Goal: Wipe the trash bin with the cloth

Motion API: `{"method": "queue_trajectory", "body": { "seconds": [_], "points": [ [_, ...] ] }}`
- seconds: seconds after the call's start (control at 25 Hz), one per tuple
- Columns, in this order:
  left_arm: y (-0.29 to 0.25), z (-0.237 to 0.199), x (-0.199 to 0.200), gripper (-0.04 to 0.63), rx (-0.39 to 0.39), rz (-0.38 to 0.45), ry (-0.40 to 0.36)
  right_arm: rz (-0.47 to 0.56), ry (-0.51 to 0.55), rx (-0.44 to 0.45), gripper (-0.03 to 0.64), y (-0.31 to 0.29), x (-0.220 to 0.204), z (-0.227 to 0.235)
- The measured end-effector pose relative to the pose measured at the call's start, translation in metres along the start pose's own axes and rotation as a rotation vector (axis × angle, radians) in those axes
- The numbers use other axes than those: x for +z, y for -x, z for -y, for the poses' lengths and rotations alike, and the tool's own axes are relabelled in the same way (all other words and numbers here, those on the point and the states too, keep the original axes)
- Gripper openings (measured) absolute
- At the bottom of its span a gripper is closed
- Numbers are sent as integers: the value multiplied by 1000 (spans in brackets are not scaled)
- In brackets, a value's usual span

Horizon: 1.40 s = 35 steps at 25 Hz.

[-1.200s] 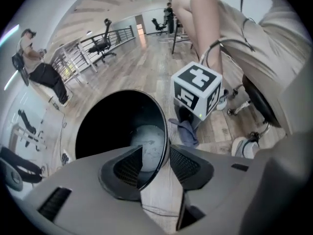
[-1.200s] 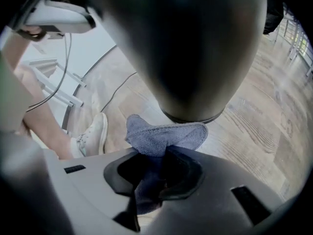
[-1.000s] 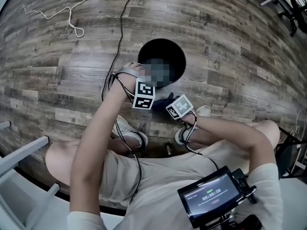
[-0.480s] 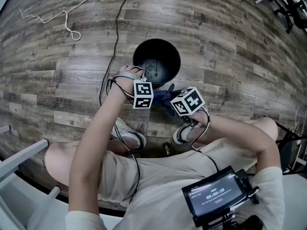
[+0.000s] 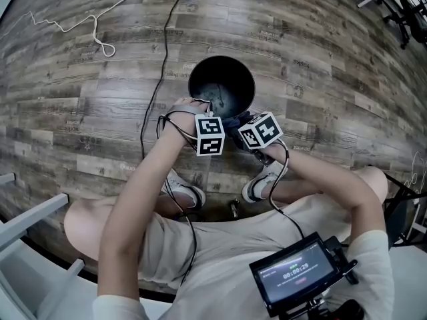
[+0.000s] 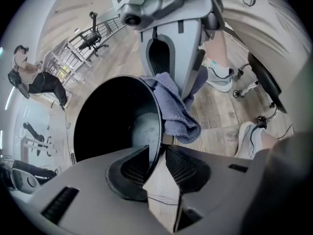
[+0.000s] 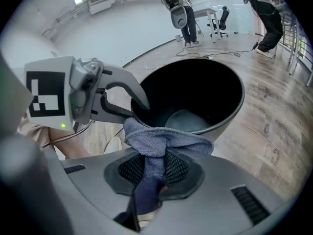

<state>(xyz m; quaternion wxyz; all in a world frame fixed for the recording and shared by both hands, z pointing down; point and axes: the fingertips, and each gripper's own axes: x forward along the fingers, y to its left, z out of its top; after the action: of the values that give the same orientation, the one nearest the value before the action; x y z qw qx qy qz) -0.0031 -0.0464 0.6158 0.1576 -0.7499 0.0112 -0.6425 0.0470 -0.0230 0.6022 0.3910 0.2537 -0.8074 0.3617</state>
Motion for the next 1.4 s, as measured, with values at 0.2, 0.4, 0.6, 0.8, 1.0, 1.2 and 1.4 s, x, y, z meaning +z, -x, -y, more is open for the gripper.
{"method": "queue_trajectory", "body": {
  "seconds": [0.2,0.4,0.6,0.8,1.0,1.2,1.4],
  "points": [
    [1,1,0,112,4,-3,-22,-24,5,-4,75,-32,-16,13],
    [1,0,1,110,10,-3,-29,-51,-10,-52,75,-72,-36,37],
    [0,-1,1,110,7,-5,-26,-30,-48,-78,75,-113,-56,55],
    [0,-1,1,110,7,-11,-10,-29,-50,-128,77,-151,-71,67],
    [-1,-1,1,114,11,-5,4,-34,-110,-122,77,-167,-73,65],
    [15,-10,-12,136,12,20,-80,-60,-18,-178,77,-136,-70,59],
    [17,-18,-31,147,56,51,-229,-41,-4,-93,77,-92,-62,26]
  ]
}}
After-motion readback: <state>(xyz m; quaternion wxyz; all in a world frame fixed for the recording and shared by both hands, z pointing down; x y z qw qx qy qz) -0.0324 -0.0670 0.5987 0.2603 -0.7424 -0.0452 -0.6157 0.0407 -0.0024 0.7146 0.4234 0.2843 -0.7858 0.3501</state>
